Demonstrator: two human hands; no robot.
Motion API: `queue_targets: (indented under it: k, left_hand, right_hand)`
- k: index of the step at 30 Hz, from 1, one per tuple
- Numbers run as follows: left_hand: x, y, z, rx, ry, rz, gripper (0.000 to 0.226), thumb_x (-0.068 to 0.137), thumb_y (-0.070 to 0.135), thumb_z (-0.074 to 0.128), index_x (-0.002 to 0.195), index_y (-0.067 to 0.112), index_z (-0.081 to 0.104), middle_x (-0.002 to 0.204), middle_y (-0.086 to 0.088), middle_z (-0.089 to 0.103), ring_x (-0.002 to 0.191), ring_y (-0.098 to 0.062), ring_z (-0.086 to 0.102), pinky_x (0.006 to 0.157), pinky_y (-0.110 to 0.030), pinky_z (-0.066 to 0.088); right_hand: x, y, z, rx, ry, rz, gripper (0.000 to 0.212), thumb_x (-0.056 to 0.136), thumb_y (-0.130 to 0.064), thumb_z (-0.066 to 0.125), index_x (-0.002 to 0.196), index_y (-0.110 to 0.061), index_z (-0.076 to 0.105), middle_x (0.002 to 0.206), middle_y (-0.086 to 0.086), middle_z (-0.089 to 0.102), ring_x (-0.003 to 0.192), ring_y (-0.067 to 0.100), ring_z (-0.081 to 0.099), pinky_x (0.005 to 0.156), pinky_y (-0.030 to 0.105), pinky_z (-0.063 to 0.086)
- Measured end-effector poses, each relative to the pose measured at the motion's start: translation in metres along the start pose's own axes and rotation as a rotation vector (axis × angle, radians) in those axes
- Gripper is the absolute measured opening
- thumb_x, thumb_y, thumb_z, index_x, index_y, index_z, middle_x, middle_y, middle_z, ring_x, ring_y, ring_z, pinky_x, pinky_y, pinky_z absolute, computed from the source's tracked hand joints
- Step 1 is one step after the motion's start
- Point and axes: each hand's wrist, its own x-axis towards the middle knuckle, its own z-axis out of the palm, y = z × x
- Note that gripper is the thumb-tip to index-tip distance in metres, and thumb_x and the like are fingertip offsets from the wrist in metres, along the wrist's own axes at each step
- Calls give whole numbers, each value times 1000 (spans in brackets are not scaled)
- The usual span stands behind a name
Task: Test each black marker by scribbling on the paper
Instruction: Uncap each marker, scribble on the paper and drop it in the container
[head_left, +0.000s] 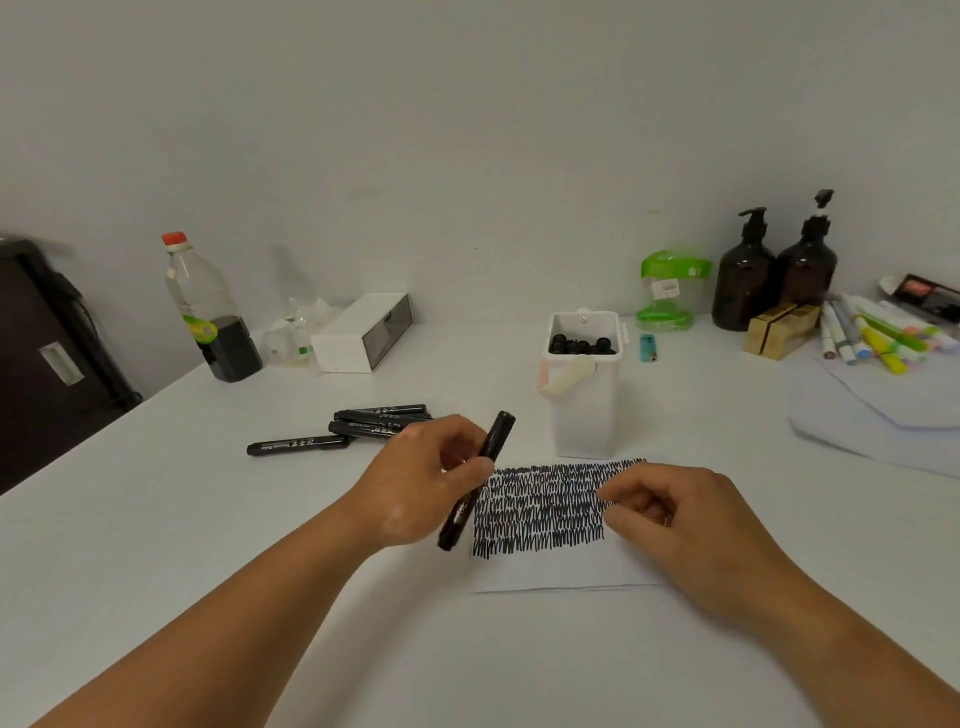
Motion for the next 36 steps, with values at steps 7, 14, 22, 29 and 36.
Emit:
queue_targets:
  k: [7,14,22,29,36]
  left_hand:
    - [8,29,44,-809,-141,-86,29,79,7,71,107,12,66,102,-19,72,95,-32,71,84,-42,58]
    - [9,13,65,-838,-133,-50,23,75,3,74,91,17,67,104,-15,75,94,-30,70,88,-40,56]
    - [-6,12,74,82,-117,389,13,98,20,57,108,23,65,82,9,61,75,-12,53,70,-26,45]
    - [-13,19,81,184,-116,463,23,105,29,44,106,11,57,86,5,57,72,-15,45,65,-30,36]
    - [-14,18,82,179,-128,456,24,104,35,44,101,15,55,75,3,55,63,-21,46,61,-38,41]
  right_hand:
    - [0,-7,-2,91,-146,23,37,73,-63,65,103,-42,66,92,-17,76,84,8,66,76,27,49]
    - [7,1,-9,122,3,94,12,87,-32,78,94,-36,70,86,-12,78,81,12,70,79,37,52]
    - [7,-5,-3,347,10,117,19,81,-13,83,87,-30,76,68,-9,71,54,2,57,52,12,42]
    - [4,-16,7,538,-32,157,9,77,-26,76,84,-21,73,62,3,62,53,15,51,45,22,39]
    - [3,-17,7,592,-66,175,9,79,-27,75,83,-20,72,64,6,63,55,15,53,44,24,39]
